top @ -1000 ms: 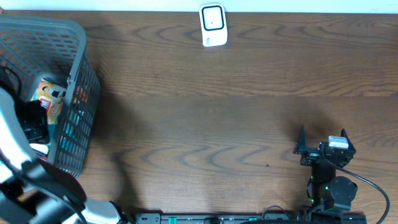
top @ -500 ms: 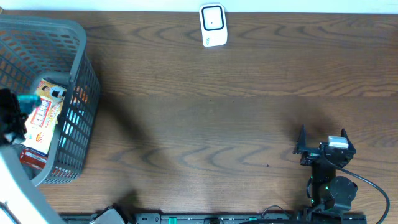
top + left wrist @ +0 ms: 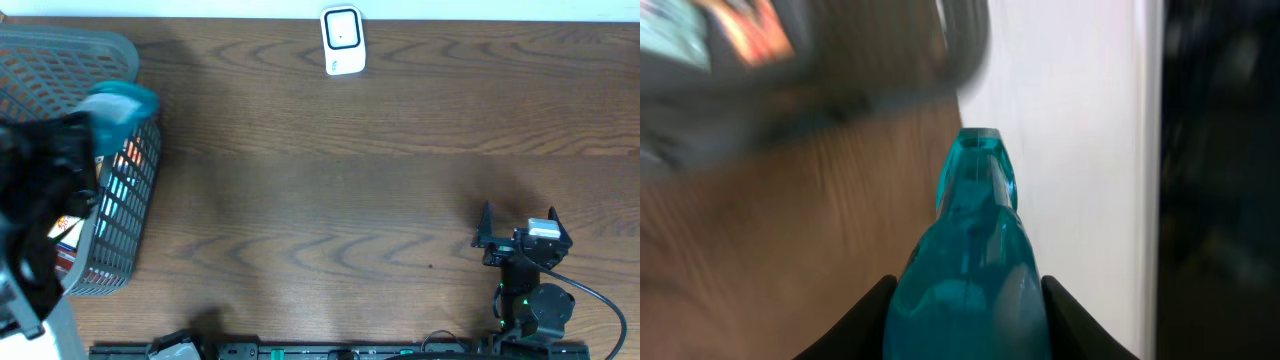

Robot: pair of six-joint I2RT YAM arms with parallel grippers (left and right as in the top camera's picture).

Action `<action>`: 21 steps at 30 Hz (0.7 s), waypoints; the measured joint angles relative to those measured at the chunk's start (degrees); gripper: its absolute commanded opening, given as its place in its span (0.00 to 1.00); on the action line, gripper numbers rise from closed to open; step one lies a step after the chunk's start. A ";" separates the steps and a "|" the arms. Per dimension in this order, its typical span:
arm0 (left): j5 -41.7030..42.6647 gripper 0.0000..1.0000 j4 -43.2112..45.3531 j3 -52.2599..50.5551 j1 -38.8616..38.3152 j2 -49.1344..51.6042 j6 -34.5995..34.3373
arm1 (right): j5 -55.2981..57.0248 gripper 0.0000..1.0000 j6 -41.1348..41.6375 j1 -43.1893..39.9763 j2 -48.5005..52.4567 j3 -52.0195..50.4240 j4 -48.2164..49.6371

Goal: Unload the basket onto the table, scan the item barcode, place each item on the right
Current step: 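Grasp the teal spray bottle and lift it out of the basket, then carry the teal bottle toward the scanner and lower it onto the table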

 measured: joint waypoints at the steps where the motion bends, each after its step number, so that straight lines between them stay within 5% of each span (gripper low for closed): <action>1: 0.26 0.28 -0.07 0.00 -2.78 0.66 1.22 | -0.02 0.99 0.00 0.00 0.00 0.00 0.00; 12: 0.94 0.29 0.33 0.00 -31.32 15.45 18.01 | 0.00 0.99 0.00 -0.04 0.00 0.00 0.00; 21: 0.94 0.29 2.89 0.00 -43.82 33.33 29.18 | -0.02 0.99 0.00 -0.04 0.00 0.00 0.00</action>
